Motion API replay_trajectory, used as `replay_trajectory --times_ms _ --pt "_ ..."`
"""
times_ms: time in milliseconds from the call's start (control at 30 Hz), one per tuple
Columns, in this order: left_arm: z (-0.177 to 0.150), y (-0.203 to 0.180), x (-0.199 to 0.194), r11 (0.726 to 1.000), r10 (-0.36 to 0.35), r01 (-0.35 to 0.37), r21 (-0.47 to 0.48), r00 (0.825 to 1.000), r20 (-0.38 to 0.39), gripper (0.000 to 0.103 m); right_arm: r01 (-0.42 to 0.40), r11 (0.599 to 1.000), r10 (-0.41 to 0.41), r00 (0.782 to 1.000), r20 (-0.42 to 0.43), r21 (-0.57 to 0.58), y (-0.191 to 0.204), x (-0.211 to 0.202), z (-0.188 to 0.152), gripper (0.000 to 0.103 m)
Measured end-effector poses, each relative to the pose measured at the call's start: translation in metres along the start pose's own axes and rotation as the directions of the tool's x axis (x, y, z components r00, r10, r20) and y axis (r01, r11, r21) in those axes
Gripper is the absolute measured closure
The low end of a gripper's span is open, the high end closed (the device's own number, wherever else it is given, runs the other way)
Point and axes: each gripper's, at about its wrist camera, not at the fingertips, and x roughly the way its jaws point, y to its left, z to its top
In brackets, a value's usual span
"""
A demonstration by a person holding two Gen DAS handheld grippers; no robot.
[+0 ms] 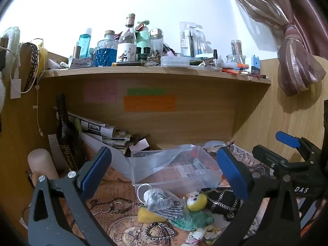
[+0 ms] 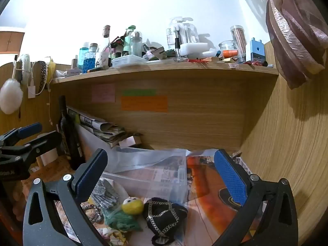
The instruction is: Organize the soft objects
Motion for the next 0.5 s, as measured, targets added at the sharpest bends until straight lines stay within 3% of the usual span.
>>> replay_trajectory --times_ms 500 --pt "0.001 0.005 0.002 0.999 -0.027 0.027 -0.029 0.999 -0.017 0.000 -0.009 1.000 0.009 1.000 0.005 -0.012 0.005 0.003 -0.002 0.000"
